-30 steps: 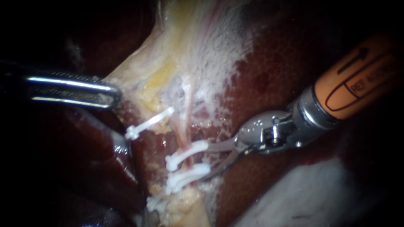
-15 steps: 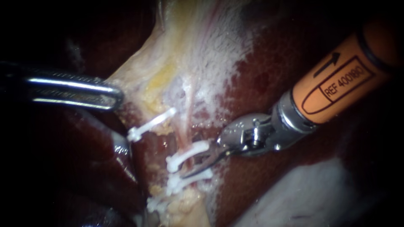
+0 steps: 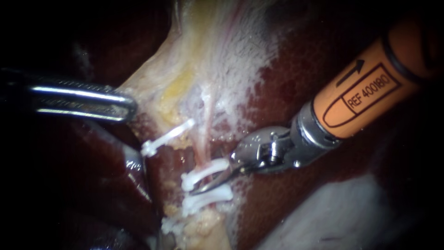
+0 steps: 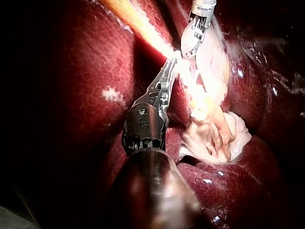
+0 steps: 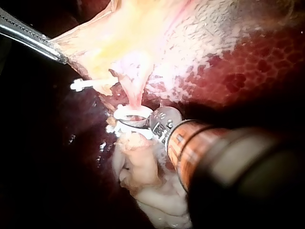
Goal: Go to the cutting position right tube
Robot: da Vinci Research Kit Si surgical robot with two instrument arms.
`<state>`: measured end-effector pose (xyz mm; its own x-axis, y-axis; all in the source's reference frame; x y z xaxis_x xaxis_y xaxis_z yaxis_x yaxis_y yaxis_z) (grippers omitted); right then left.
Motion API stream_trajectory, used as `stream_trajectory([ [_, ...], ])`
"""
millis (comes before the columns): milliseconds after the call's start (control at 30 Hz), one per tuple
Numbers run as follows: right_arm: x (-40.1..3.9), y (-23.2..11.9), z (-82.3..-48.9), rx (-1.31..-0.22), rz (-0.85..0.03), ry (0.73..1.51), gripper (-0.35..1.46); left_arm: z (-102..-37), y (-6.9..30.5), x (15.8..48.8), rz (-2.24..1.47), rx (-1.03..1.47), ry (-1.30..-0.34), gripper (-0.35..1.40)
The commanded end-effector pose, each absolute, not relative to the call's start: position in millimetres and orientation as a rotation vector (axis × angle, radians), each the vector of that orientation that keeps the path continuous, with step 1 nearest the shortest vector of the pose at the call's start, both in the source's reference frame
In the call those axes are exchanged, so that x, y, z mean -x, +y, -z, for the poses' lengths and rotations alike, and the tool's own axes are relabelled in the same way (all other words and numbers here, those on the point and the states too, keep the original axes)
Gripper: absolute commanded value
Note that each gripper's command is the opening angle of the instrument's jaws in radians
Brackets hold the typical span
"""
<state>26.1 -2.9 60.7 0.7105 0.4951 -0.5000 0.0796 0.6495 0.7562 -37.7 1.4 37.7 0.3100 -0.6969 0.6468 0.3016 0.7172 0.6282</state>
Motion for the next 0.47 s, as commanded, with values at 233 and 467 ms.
stream_trajectory([
  [233,-26.1,-2.9,-60.7,-0.846,-0.264,0.761,0.2,-37.7,1.4,37.8,0.687,-0.432,-1.065,-0.35],
  [467,-26.1,-3.0,-60.8,-0.846,-0.264,0.761,0.2,-37.7,1.4,37.8,0.687,-0.432,-1.065,-0.35],
])
